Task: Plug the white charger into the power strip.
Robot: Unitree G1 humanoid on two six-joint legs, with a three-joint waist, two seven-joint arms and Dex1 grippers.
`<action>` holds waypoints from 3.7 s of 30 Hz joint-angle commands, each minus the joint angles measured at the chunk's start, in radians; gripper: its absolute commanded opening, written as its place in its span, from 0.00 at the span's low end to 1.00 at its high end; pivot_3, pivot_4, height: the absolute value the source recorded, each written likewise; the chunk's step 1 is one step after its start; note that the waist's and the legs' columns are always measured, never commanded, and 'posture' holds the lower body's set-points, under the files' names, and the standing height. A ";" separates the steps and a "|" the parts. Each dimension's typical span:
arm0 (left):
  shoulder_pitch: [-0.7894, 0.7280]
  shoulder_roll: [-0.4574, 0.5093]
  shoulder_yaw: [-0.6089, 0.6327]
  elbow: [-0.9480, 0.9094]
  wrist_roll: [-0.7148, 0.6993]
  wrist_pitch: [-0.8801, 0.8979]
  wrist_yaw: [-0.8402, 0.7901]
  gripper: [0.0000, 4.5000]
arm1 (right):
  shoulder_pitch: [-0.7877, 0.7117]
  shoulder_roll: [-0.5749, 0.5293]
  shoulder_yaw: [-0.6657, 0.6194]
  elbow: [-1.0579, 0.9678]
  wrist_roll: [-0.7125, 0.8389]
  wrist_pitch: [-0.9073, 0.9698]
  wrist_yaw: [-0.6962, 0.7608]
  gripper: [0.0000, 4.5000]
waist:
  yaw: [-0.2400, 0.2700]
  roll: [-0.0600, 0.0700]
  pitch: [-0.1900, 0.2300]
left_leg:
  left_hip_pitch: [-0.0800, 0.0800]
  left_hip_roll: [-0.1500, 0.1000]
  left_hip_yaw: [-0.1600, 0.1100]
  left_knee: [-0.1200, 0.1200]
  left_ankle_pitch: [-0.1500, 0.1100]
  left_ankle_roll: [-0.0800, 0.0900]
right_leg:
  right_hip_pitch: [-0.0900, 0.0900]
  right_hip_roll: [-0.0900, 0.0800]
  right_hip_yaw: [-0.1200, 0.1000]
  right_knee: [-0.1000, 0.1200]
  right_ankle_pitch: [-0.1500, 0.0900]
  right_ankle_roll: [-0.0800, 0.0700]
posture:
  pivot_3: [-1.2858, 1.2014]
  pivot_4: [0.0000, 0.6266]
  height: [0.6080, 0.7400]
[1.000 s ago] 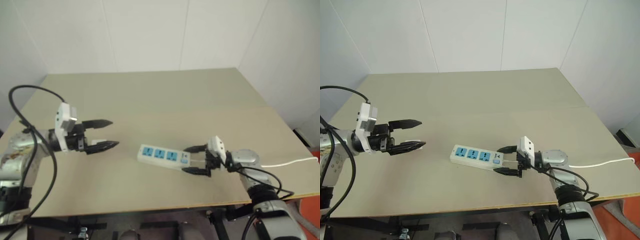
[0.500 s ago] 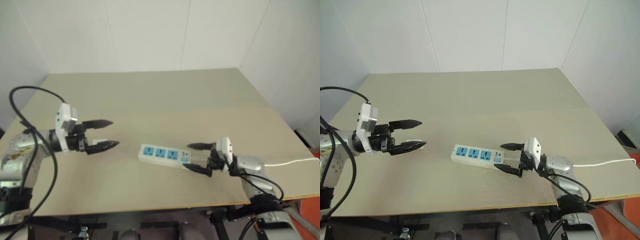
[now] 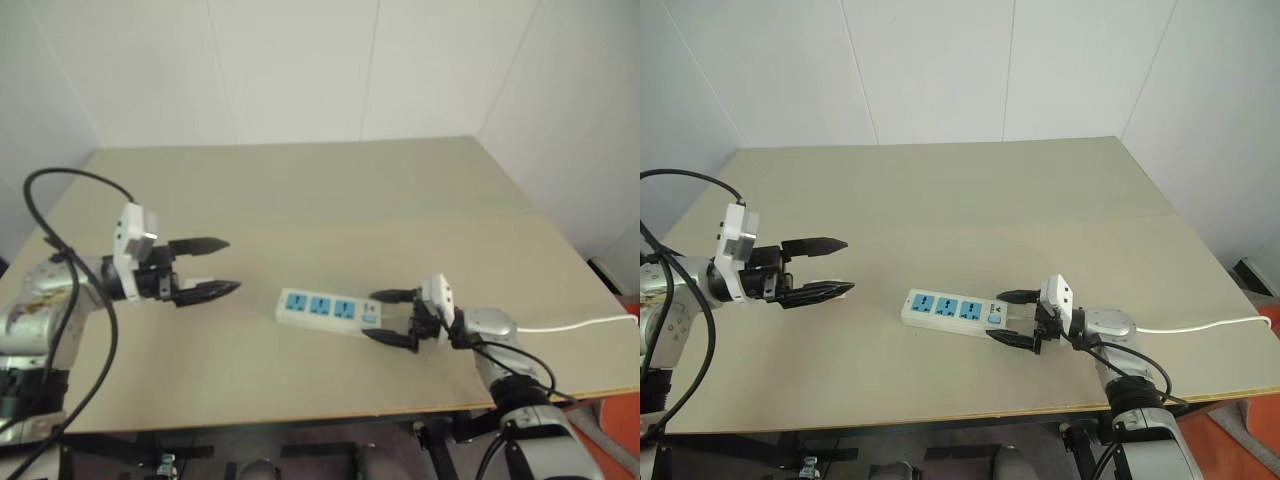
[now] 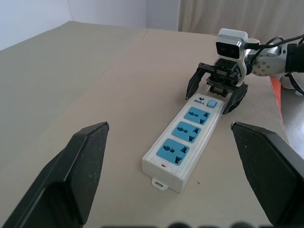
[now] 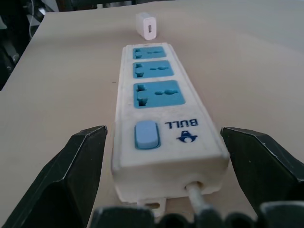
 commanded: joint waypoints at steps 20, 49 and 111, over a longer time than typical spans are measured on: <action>0.015 0.009 0.037 -0.036 -0.010 -0.004 0.018 1.00 | -0.049 0.039 -0.017 0.082 0.004 -0.070 0.000 0.75 | 0.000 0.000 0.000 | 0.000 0.000 0.000 0.000 0.000 0.000 | 0.000 0.000 0.000 0.000 0.000 0.000 | 0.52 0.24 1.00; -0.969 0.026 -0.789 1.073 0.673 -0.478 -0.326 1.00 | -0.141 0.060 0.015 0.214 -0.046 -0.091 0.065 0.75 | -0.008 -0.001 0.000 | -0.002 -0.001 0.000 0.000 0.000 -0.001 | -0.001 0.001 0.000 0.001 -0.001 0.001 | 0.52 0.24 1.00; -0.880 -0.230 -0.722 1.300 1.140 -0.687 -0.129 0.23 | -0.098 0.090 0.025 0.144 -0.064 -0.053 0.030 0.75 | -0.013 -0.001 0.001 | -0.002 -0.001 -0.002 0.000 0.000 -0.001 | -0.001 0.001 0.000 0.007 -0.001 0.002 | 0.52 0.24 1.00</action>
